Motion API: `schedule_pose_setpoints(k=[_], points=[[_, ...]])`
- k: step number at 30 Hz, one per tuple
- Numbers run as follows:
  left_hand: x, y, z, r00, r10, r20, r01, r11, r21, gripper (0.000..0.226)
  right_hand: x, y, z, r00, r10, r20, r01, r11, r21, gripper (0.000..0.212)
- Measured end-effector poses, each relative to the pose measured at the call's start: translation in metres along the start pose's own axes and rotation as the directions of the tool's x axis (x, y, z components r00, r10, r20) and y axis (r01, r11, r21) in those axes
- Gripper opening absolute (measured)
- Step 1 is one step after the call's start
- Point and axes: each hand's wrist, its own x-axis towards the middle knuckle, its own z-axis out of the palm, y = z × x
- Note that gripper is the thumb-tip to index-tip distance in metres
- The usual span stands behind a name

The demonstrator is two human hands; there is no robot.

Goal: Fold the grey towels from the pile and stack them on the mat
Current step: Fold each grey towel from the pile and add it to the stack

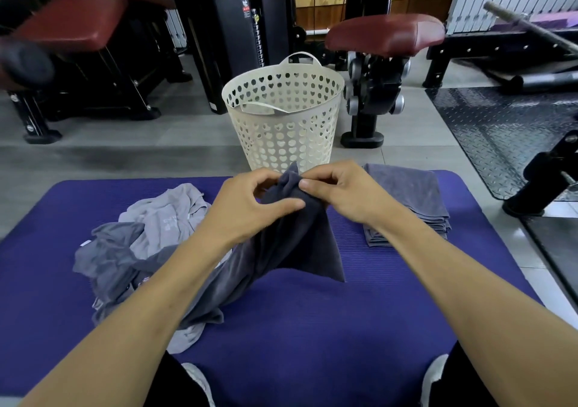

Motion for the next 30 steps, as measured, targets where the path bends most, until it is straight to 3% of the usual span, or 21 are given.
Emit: schedule_pose_setpoints(k=[2, 7, 11, 12, 14, 16, 17, 20, 25, 27, 30], points=[[0.000, 0.001, 0.003, 0.999, 0.010, -0.044, -0.008, 0.999, 0.051, 0.017, -0.002, 0.000, 0.003, 1.000, -0.003, 0.022, 0.003, 1.000, -0.005, 0.018], [0.007, 0.007, -0.002, 0.964, -0.115, -0.237, 0.100, 0.992, -0.077, 0.004, -0.008, 0.010, 0.013, 0.995, 0.091, -0.034, -0.084, 0.984, 0.157, 0.014], [0.010, 0.006, -0.015, 0.905, -0.288, -0.312, 0.206, 0.940, -0.271, 0.012, -0.014, 0.032, 0.024, 0.983, 0.176, 0.060, -0.168, 0.978, -0.121, 0.013], [0.011, 0.002, -0.018, 0.894, -0.304, -0.329, 0.225, 0.939, -0.259, 0.014, -0.014, 0.036, 0.026, 0.980, 0.194, 0.036, -0.185, 0.967, -0.177, 0.015], [0.011, -0.010, -0.020, 0.892, -0.257, -0.372, 0.281, 0.960, 0.012, 0.014, -0.013, 0.037, 0.026, 0.973, 0.230, -0.017, -0.229, 0.956, -0.185, 0.022], [0.008, -0.016, -0.018, 0.920, -0.206, -0.333, 0.304, 0.911, 0.278, 0.010, -0.010, 0.028, 0.026, 0.975, 0.217, -0.050, -0.222, 0.965, -0.137, 0.019], [0.007, -0.017, -0.016, 0.936, -0.202, -0.287, 0.293, 0.899, 0.324, 0.010, -0.009, 0.024, 0.026, 0.978, 0.197, -0.067, -0.204, 0.971, -0.124, 0.018], [0.003, -0.011, -0.006, 0.972, -0.180, -0.148, 0.214, 0.943, 0.256, 0.012, -0.005, 0.010, 0.025, 0.990, 0.131, -0.058, -0.136, 0.985, -0.108, 0.017], [0.000, -0.001, -0.007, 0.982, -0.139, 0.131, 0.135, 0.990, 0.035, 0.041, -0.004, 0.000, 0.014, 0.995, 0.086, -0.054, -0.089, 0.994, -0.060, 0.017], [-0.002, -0.002, -0.005, 0.986, -0.093, 0.140, 0.084, 0.994, 0.073, 0.043, -0.004, -0.001, 0.013, 0.994, 0.076, -0.074, -0.076, 0.997, -0.004, 0.013], [-0.001, -0.002, 0.003, 1.000, -0.009, 0.019, 0.005, 0.981, 0.194, 0.042, -0.004, 0.000, 0.017, 0.994, 0.069, -0.084, -0.066, 0.997, 0.031, 0.011]])
